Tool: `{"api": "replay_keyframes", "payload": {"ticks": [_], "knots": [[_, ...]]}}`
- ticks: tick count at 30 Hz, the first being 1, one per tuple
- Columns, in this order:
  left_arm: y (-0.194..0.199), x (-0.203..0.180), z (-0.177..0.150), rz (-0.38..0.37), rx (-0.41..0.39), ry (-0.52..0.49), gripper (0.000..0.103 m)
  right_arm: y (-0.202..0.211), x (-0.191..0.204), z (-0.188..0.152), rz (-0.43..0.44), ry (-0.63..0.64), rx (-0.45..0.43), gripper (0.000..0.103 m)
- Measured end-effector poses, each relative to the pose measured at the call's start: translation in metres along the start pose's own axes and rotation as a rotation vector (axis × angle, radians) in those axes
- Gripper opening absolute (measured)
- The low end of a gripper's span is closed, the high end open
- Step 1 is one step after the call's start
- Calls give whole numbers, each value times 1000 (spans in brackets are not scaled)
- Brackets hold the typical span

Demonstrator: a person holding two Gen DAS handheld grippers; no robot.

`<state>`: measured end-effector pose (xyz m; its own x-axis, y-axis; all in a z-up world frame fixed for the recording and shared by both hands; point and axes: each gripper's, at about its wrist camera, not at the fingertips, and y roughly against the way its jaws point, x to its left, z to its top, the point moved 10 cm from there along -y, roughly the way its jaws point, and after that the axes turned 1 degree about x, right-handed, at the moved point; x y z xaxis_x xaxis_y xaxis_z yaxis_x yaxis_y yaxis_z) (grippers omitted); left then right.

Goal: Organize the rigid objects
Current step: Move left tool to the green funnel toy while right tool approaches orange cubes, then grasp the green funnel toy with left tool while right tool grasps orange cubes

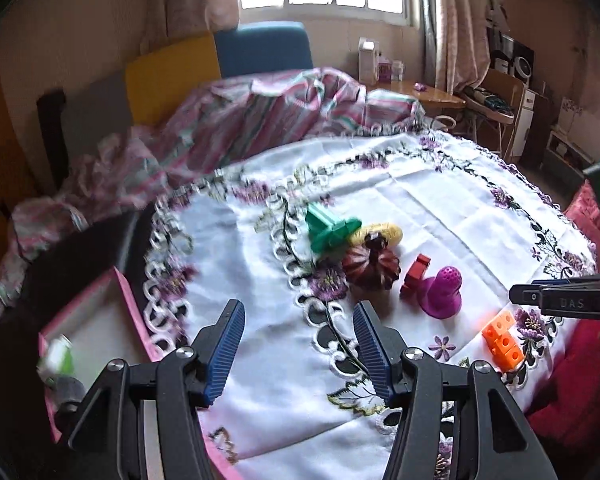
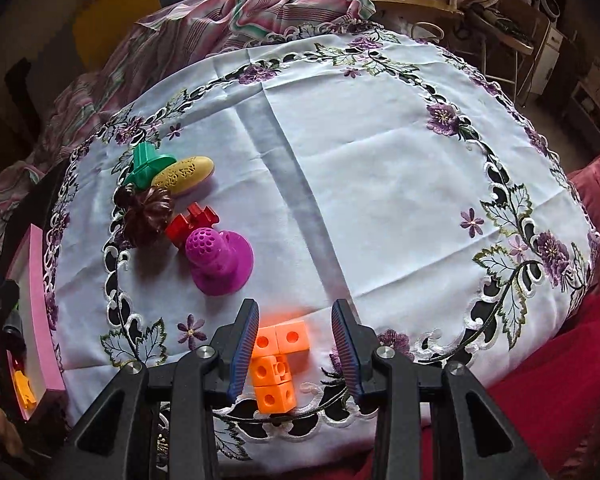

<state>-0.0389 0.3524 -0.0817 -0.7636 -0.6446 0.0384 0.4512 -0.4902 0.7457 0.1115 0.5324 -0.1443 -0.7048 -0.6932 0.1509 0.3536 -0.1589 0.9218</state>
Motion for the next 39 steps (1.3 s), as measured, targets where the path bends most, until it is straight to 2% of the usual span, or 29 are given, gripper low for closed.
{"api": "replay_keyframes", "payload": {"ticks": [5,11,18,22,29,32,33,34,35,36,39], "knots": [[-36,17,-6,-57,112,128,58,0,0,1,34,-20,1,38],[-69,34,11,-59,151,193,58,0,1,1,67,-35,-3,38],[-116,21,44,-165,226,288,57,0,3,1,95,-41,-4,38],[-144,10,65,-169,244,292,57,-1,5,1,107,-37,2,38],[-190,-4,82,-134,293,274,58,0,5,1,122,-45,-3,38],[-210,-5,78,-147,363,298,57,0,6,1,122,-45,-1,38],[-216,-5,73,-149,384,300,51,0,6,1,121,-44,1,38],[-218,-4,71,-132,379,293,46,0,6,1,120,-45,2,38],[-217,-2,72,-110,357,268,35,0,6,1,121,-45,1,38],[-215,-3,72,-120,347,258,29,0,6,1,123,-46,0,38],[-202,6,69,-141,315,277,29,0,5,1,125,-51,-1,38]]}}
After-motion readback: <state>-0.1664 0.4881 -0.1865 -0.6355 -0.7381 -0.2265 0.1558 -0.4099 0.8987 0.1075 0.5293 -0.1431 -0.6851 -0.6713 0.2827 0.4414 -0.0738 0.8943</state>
